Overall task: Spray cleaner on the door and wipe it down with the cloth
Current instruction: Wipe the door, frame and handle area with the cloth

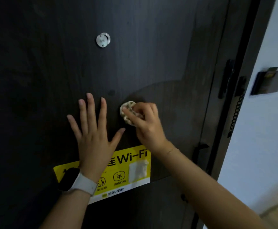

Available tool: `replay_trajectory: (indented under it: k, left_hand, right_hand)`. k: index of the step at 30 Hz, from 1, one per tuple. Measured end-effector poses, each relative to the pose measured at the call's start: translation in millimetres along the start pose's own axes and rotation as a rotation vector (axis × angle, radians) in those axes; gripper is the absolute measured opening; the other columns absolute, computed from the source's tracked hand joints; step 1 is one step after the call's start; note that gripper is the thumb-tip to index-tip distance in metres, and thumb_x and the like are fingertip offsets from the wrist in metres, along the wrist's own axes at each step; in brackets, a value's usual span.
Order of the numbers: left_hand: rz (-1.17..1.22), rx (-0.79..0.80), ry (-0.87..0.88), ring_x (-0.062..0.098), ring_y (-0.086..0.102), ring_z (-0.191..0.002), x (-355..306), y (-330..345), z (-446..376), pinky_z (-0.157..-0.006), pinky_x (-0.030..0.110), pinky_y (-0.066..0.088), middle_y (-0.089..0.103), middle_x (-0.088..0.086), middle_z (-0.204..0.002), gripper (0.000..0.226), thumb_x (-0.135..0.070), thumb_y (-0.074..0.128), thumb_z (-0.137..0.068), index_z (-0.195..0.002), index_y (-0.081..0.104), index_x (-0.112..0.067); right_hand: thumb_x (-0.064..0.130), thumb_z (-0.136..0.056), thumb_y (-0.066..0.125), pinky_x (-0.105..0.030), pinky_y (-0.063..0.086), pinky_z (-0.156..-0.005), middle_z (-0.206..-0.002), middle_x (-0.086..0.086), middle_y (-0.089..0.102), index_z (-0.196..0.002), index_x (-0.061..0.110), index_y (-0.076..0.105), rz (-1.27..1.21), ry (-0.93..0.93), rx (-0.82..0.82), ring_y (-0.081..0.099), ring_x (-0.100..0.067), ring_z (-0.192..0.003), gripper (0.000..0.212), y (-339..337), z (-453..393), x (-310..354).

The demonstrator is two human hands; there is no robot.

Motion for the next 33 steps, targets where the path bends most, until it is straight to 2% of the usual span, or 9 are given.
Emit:
replay_trajectory:
  k: [3, 7, 10, 14, 16, 20, 23, 28, 33]
  left_hand:
    - [-0.026, -0.004, 0.005, 0.028, -0.013, -0.148, 1, 2, 0, -0.116, 0.058, -0.006, -0.013, 0.01, -0.161, 0.091, -0.061, 0.044, -0.087, -0.155, 0.003, -0.018]
    - [-0.031, -0.024, 0.016, 0.029, -0.011, -0.149, 1, 5, -1, -0.116, 0.058, -0.006, -0.012, 0.011, -0.161, 0.092, -0.061, 0.044, -0.086, -0.155, 0.003, -0.018]
    - [-0.029, -0.029, 0.013, 0.029, -0.011, -0.149, 1, 5, 0, -0.116, 0.058, -0.006, -0.012, 0.01, -0.161, 0.092, -0.061, 0.045, -0.085, -0.155, 0.004, -0.017]
    - [-0.017, -0.026, 0.014, 0.028, -0.011, -0.149, 2, 3, 0, -0.116, 0.058, -0.005, -0.014, 0.009, -0.161, 0.091, -0.061, 0.044, -0.085, -0.155, 0.006, -0.017]
    - [-0.009, -0.027, 0.016, 0.029, -0.011, -0.149, 2, 3, 0, -0.116, 0.057, -0.007, -0.012, 0.01, -0.161, 0.09, -0.061, 0.043, -0.086, -0.155, 0.007, -0.017]
    - [-0.006, -0.034, 0.019, 0.03, -0.008, -0.149, 2, 4, 0, -0.116, 0.057, -0.007, -0.01, 0.011, -0.162, 0.088, -0.063, 0.037, -0.086, -0.155, 0.007, -0.017]
    - [-0.004, -0.034, 0.024, 0.03, -0.007, -0.149, 2, 5, 1, -0.116, 0.057, -0.007, -0.009, 0.011, -0.162, 0.088, -0.063, 0.037, -0.086, -0.155, 0.007, -0.016]
    - [0.014, -0.011, 0.021, 0.029, -0.008, -0.149, 2, 4, 0, -0.116, 0.056, -0.007, -0.011, 0.01, -0.162, 0.09, -0.061, 0.043, -0.085, -0.155, 0.006, -0.018]
    - [0.123, 0.018, 0.042, 0.023, -0.008, -0.15, 8, -5, 5, -0.118, 0.053, -0.004, -0.007, 0.006, -0.163, 0.089, -0.04, 0.066, -0.085, -0.154, 0.015, -0.02]
  right_hand:
    - [-0.017, -0.084, 0.052, -0.017, 0.043, -0.075, -0.092, 0.007, 0.065, -0.088, 0.0, 0.062, -0.017, 0.339, -0.184, 0.055, -0.001, -0.085, 0.02, -35, -9, -53]
    - [-0.01, -0.077, 0.046, -0.013, 0.029, -0.09, -0.103, -0.012, 0.047, -0.1, -0.001, 0.068, 0.039, 0.766, -0.445, 0.041, -0.017, -0.096, 0.033, -39, -45, -100]
    - [-0.008, -0.084, 0.049, -0.018, 0.03, -0.095, -0.111, -0.013, 0.047, -0.113, 0.008, 0.065, -0.07, 0.549, -0.367, 0.047, -0.028, -0.102, 0.037, -7, -56, -46]
    - [-0.008, -0.082, 0.052, -0.03, 0.035, -0.087, -0.112, -0.01, 0.045, -0.121, 0.007, 0.065, -0.007, -0.034, 0.051, 0.043, -0.03, -0.1, 0.044, -9, -14, -31]
    - [-0.001, -0.082, 0.047, -0.031, 0.038, -0.087, -0.106, -0.018, 0.053, -0.108, 0.002, 0.07, 0.041, 0.097, 0.059, 0.047, -0.032, -0.099, 0.035, -29, -12, -68]
    - [-0.007, -0.076, 0.044, -0.011, 0.031, -0.087, -0.102, -0.018, 0.051, -0.099, -0.002, 0.07, 0.085, 0.613, -0.373, 0.05, -0.033, -0.095, 0.035, -57, -65, -123]
    - [-0.014, -0.069, 0.044, -0.002, 0.023, -0.089, -0.104, -0.019, 0.05, -0.103, 0.001, 0.07, 0.049, 0.624, -0.456, 0.047, -0.032, -0.095, 0.046, -43, -105, -104]
    - [-0.01, -0.076, 0.048, -0.018, 0.027, -0.087, -0.113, -0.012, 0.045, -0.121, 0.008, 0.065, 0.024, 0.189, -0.129, 0.042, -0.031, -0.103, 0.051, -8, -61, -33]
    - [-0.004, -0.083, 0.048, -0.027, 0.039, -0.083, -0.11, -0.004, 0.043, -0.123, 0.008, 0.065, -0.108, 0.089, 0.241, 0.044, -0.028, -0.101, 0.046, -12, 8, -10]
Point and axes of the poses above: each hand's wrist, its own z-axis away from the middle knuckle, its own y-axis out of the palm, x = y × z, the point moved 1 cm from there along -z, towards the middle knuckle
